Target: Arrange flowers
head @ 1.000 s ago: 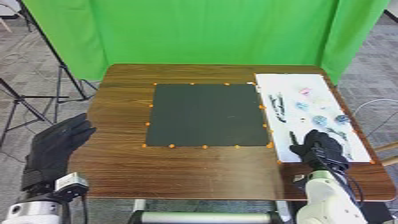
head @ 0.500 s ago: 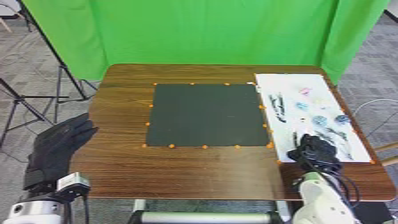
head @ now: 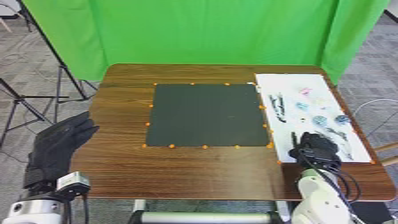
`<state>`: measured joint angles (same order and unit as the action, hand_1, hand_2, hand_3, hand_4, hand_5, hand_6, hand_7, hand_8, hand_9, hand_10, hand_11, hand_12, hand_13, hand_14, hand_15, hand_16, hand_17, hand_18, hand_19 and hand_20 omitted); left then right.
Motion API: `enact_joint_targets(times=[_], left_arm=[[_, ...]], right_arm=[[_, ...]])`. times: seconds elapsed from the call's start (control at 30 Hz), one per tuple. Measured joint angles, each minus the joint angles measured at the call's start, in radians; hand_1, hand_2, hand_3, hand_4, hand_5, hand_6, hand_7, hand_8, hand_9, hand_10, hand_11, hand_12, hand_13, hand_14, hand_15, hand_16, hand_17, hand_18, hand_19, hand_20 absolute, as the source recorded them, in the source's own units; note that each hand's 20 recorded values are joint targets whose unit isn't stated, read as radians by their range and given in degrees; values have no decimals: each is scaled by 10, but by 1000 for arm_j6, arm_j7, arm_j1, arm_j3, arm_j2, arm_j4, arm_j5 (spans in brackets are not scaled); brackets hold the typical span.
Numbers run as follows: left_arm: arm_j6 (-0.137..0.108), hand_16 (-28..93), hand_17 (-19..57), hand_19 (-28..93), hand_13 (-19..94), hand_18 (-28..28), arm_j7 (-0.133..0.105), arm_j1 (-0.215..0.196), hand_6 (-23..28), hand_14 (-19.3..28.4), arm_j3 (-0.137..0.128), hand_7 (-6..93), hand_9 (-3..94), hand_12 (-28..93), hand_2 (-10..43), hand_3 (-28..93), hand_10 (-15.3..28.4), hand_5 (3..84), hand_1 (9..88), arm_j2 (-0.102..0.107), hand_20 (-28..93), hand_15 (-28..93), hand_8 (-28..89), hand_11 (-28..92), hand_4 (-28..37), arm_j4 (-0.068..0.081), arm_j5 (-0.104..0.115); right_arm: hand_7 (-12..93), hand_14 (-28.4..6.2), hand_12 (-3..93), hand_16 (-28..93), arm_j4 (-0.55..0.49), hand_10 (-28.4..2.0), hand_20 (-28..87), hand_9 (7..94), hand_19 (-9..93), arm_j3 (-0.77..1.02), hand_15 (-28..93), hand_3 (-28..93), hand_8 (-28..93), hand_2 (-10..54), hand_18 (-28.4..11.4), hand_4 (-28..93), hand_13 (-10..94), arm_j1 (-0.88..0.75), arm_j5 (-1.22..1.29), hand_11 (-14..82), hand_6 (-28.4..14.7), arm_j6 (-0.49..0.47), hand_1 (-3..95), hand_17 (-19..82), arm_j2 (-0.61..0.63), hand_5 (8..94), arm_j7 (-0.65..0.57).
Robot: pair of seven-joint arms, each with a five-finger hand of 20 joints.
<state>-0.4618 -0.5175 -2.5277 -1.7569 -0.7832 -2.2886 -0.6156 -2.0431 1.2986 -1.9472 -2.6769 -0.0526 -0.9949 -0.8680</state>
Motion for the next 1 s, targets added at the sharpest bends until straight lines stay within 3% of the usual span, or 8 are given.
enact_joint_targets(times=[0.4,0.8,1.0], left_arm=[[0,-104,-95,560,281,215,-5,-11,143,280,-12,136,412,92,52,828,213,486,273,3,133,544,-86,326,-136,-1,7],[-1,-104,-95,559,282,215,-9,-26,144,281,-27,137,410,92,56,832,212,487,273,0,133,546,-87,326,-137,-1,11],[-1,-104,-94,559,282,215,-8,-31,144,281,-34,137,409,92,56,833,212,487,273,-5,134,547,-87,327,-137,-2,10]], right_arm=[[363,-112,351,255,25,-143,58,774,932,7,749,718,132,-95,-231,-282,734,26,-21,485,-54,-30,517,445,-23,749,-6],[337,-97,313,281,31,-138,132,831,932,13,734,748,198,-95,-232,-282,787,36,-24,508,-38,-36,535,462,-56,808,-5],[338,-100,324,296,40,-142,171,836,932,20,756,785,228,-95,-231,-262,786,34,-7,524,-48,15,520,463,-56,815,8]])
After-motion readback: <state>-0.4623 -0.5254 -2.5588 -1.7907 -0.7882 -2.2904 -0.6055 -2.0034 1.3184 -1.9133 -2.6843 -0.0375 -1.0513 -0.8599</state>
